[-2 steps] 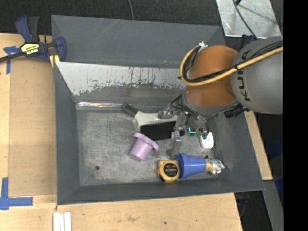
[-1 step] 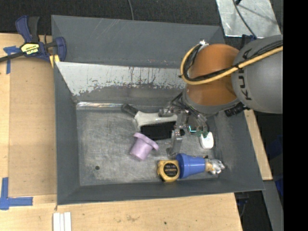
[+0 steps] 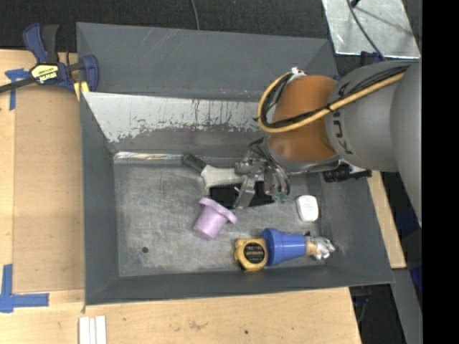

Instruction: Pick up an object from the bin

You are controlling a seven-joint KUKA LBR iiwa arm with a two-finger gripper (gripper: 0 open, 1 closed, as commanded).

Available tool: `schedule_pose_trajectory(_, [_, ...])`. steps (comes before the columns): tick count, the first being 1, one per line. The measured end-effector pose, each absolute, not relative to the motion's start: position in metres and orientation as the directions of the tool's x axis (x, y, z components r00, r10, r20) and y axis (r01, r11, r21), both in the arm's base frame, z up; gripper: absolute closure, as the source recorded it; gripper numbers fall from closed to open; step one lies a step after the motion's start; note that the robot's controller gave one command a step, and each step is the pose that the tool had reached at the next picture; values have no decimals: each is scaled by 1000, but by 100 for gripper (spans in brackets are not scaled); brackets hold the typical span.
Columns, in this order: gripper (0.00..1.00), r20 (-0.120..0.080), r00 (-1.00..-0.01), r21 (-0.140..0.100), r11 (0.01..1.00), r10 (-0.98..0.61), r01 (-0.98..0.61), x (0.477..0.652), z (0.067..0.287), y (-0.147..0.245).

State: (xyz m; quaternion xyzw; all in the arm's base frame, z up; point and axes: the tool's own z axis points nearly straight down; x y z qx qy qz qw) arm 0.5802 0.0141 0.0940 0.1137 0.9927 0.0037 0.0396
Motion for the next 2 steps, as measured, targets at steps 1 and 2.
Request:
schedule_pose_trajectory(1, [100, -78, -971, 16, 974, 226, 225, 580, 94, 14])
schedule_pose_trajectory(2, [100, -60, -972, 10, 974, 227, 226, 575, 99, 13])
